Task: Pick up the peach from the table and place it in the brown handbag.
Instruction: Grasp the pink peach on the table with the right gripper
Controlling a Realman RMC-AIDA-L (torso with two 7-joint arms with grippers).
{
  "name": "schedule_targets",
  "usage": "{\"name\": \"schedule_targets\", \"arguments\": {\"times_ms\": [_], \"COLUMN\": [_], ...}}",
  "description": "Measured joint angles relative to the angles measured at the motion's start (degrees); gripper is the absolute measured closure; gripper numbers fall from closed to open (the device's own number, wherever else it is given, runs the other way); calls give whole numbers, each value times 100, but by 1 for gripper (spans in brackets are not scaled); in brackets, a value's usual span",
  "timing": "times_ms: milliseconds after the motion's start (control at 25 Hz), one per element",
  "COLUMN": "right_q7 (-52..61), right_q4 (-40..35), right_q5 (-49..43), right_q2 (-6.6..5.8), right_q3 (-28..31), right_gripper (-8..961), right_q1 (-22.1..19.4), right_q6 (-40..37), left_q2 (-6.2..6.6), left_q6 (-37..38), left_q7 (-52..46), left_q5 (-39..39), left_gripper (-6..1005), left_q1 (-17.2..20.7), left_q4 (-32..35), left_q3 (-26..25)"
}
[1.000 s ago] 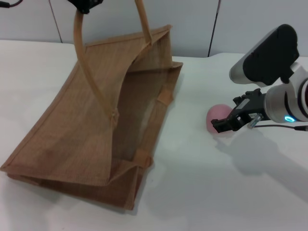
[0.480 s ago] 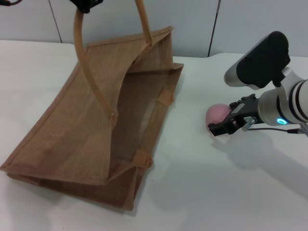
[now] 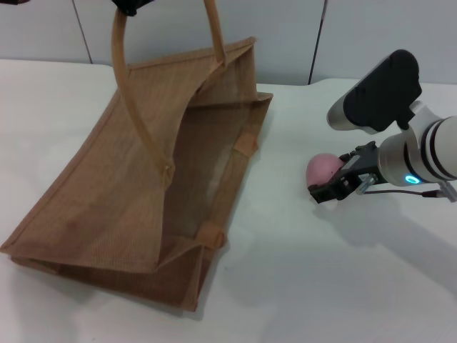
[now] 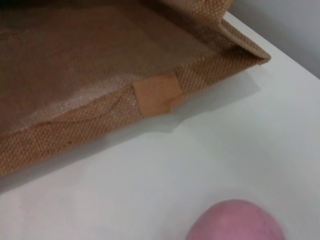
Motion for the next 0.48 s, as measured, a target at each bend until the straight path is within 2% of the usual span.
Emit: {"name": "schedule_targets", "arguments": {"times_ms": [360, 480], "right_q7": [-5, -5], "right_q4": [64, 300], "right_q5": [178, 176], "right_q2": [-20, -13], "right_q3": [20, 20], "right_gripper": [158, 222], "right_q1": [111, 265], "right_q6": [37, 45], "left_q2": [4, 6], "left_q6": [-5, -7], "left_q7": [24, 24], "left_q5": [-1, -2], "left_gripper": [878, 878], "left_q1": [-3, -6], "left_q4": [0, 5], "left_q3": [0, 0]}}
